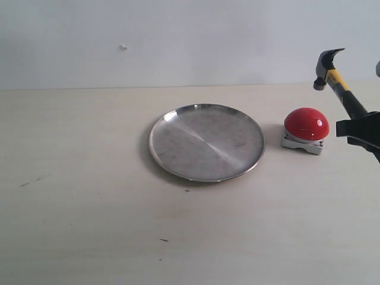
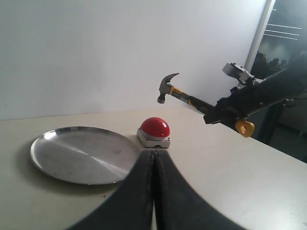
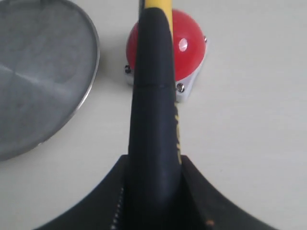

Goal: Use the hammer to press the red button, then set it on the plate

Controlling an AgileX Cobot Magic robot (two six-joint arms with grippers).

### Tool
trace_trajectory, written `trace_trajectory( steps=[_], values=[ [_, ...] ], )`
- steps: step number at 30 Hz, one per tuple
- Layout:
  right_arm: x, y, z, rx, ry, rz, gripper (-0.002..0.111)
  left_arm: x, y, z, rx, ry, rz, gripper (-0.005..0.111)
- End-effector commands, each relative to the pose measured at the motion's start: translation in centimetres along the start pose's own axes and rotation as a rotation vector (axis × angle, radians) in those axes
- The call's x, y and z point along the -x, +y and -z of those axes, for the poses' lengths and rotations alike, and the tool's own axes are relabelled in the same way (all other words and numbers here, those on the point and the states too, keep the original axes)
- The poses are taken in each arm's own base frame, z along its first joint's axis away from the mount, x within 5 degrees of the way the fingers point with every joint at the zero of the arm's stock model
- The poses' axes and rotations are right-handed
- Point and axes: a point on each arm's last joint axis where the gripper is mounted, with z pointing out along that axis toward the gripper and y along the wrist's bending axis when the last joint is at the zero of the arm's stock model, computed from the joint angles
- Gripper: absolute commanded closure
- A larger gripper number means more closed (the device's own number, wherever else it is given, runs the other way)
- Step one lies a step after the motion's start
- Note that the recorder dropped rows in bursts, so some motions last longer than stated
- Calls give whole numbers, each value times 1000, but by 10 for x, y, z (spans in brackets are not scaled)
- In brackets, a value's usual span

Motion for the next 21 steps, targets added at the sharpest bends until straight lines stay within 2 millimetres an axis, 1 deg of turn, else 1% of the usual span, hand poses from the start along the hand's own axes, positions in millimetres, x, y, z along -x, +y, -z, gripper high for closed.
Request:
trace_trajectory(
  steps=[1,6,8,10,12,15,20,21],
  values=[
    [26,-1,28,-50,-220,9,108,-1,0,0,-5,-4,2,107],
    [45,8,56,-8,-301,29,108,-1,0,0,-5,-4,2,107],
    [49,10,62,7,-308,35,108,-1,0,0,-5,-4,2,107],
    [50,11,62,14,-302,37,108,-1,0,0,-5,-4,2,107],
    [47,11,55,22,-259,35,108,-1,0,0,-5,-4,2,107],
    [37,8,34,29,-162,27,108,-1,0,0,-5,-4,2,107],
    [9,3,-15,54,94,-1,108,-1,0,0,-5,-4,2,107],
    [3,3,-23,67,148,-7,108,-1,0,0,-5,-4,2,107]
  ],
)
